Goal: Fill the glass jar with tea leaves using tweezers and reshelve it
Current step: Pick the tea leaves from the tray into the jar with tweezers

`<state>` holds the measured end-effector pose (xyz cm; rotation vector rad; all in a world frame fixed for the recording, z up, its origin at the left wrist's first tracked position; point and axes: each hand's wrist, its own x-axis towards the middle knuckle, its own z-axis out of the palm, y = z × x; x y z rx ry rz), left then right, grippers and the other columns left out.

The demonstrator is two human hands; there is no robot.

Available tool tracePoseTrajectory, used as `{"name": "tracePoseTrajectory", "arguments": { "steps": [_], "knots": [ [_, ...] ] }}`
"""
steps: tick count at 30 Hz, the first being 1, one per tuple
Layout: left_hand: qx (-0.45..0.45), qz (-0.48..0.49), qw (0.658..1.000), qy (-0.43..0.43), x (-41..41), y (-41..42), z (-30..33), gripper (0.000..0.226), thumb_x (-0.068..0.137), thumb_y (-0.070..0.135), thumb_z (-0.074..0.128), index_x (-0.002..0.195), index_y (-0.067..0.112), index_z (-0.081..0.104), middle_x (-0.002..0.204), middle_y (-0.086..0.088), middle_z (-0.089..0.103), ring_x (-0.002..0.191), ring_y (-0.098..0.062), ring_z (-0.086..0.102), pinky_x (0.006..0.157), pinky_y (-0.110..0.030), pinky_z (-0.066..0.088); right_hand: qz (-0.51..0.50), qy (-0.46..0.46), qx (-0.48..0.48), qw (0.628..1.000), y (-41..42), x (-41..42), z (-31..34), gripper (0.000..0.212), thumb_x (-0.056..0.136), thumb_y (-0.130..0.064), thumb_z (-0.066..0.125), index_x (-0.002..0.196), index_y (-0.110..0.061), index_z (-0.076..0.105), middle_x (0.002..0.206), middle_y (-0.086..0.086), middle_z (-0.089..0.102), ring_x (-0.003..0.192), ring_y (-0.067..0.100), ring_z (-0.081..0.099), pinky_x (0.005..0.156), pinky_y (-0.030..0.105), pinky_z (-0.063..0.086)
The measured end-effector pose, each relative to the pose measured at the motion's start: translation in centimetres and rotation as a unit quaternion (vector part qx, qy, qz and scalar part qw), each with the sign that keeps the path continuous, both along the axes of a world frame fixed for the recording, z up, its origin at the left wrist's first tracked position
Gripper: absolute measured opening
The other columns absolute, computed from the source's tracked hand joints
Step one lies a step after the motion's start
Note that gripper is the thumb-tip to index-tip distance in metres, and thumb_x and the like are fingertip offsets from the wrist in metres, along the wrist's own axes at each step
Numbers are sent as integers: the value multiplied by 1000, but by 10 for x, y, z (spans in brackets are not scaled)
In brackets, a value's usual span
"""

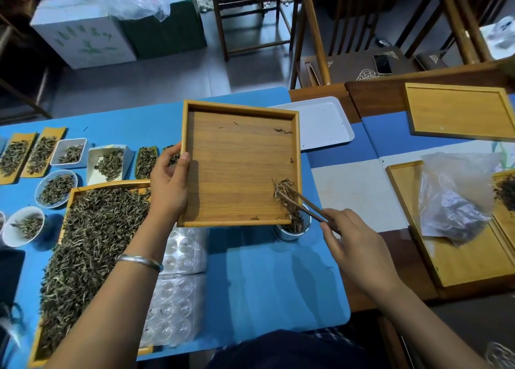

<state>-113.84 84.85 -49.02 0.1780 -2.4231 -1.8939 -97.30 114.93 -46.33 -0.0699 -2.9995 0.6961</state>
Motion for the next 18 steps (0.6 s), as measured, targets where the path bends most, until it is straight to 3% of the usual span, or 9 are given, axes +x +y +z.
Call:
{"name": "tracePoseTrajectory", "arguments": {
  "steps": [8,13,18],
  "knots": [
    [-6,-3,1000,7,-1,0,1,19,101,29,52,118,26,58,106,6,66,84,3,66,65,-15,52,-76,4,59,995,-24,-26,-1,22,91,-24,60,109,-12,63,88,7,62,64,30,62,47,29,40],
    [0,-5,1000,2,-2,1,1,19,101,29,52,119,27,57,109,3,66,87,-1,65,69,-18,53,-65,-39,65,995,-25,-7,-3,26,94,-28,54,116,-15,60,91,5,61,66,28,63,49,34,44],
    [-4,5,1000,-6,-2,0,-1,31,101,31,52,129,18,54,115,-2,64,98,-12,64,78,-30,54,-83,-113,18,990,-37,18,-5,31,95,-35,48,122,-22,56,105,1,63,79,29,67,62,41,51]
  ]
}}
